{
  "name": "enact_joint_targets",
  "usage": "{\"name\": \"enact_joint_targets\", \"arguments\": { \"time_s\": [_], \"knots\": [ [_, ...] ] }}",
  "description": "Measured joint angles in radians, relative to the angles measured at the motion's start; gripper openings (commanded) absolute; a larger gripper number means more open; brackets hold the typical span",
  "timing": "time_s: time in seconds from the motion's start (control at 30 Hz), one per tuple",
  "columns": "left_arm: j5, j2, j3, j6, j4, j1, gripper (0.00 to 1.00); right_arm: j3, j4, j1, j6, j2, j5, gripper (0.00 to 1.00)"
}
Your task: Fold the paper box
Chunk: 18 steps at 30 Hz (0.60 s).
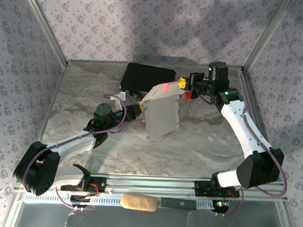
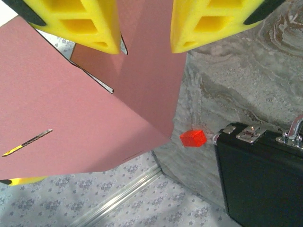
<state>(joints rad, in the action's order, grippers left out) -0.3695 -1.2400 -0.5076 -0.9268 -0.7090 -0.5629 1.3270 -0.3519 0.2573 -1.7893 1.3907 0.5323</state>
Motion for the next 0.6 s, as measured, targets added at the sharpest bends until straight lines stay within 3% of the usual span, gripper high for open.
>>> {"name": "enact_joint_targets", "arguments": {
  "time_s": [0.4, 0.6],
  "knots": [
    [0.092, 0.004, 0.022, -0.007, -0.098, -0.055, 0.52, -0.037, 0.043, -0.012, -0.04, -0.014, 0.019, 0.0],
    [0.091, 0.026, 0.058, -0.018, -0.116, -0.047, 0.54, -0.04, 0.043, -0.035, -0.048, -0.015, 0.03, 0.0]
  ]
}}
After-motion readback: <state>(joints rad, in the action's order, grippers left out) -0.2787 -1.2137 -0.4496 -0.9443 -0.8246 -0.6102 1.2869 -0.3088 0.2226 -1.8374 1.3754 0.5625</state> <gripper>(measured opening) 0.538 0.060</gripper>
